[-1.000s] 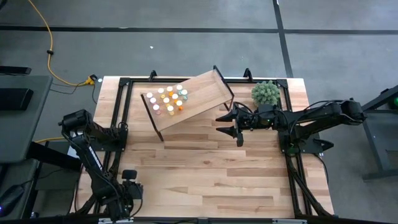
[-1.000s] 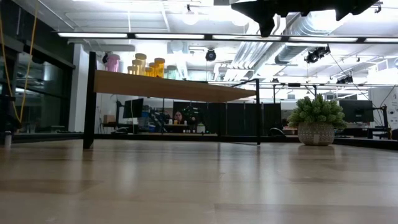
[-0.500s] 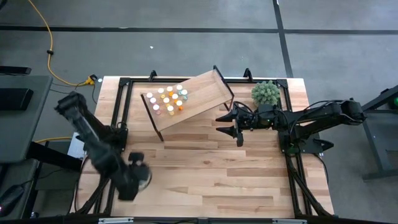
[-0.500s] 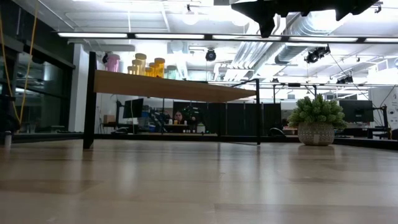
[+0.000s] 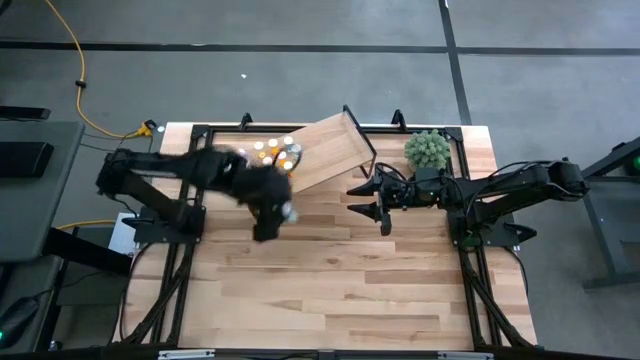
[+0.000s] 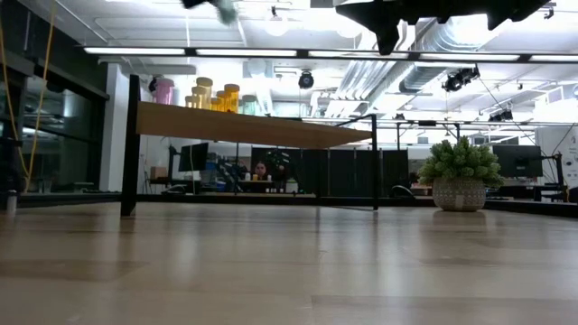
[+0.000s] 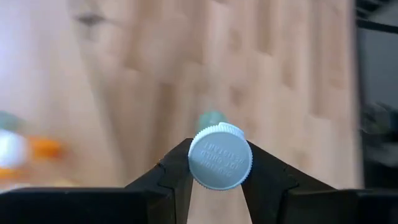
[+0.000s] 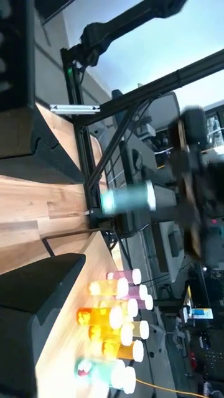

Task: Pick and place medicine bottles onto shelf by color
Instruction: Put the blue pill bottle on the shelf aligned with the other blue pill bottles

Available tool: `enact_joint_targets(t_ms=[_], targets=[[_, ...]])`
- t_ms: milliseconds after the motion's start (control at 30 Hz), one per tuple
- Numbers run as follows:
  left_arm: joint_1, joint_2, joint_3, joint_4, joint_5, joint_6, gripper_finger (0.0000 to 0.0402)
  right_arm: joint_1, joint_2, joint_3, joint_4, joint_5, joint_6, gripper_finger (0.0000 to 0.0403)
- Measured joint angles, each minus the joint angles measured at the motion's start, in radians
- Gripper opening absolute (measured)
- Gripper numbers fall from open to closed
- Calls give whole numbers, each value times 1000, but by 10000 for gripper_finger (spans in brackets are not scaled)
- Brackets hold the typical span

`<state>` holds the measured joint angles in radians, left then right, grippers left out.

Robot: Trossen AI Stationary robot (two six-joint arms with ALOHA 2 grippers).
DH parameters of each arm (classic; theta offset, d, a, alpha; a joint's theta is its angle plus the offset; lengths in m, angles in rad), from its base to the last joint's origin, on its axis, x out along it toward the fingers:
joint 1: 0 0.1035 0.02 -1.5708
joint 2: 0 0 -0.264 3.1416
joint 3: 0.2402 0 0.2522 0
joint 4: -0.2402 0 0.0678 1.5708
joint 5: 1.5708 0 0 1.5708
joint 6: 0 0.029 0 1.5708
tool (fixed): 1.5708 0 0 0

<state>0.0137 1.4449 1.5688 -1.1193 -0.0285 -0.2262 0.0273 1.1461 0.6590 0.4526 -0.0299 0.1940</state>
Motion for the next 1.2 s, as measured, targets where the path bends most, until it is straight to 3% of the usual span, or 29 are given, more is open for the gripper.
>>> enact_joint_targets(t_ms=[300,533,1200], targets=[[237,231,216,-51,-73,149,106,0,0,0,8,0,11,183],[337,384,283,-150,-116,204,106,0,0,0,12,0,34,183],[392,424,273,-157,-130,272,122,0,0,0,23,39,60,183]])
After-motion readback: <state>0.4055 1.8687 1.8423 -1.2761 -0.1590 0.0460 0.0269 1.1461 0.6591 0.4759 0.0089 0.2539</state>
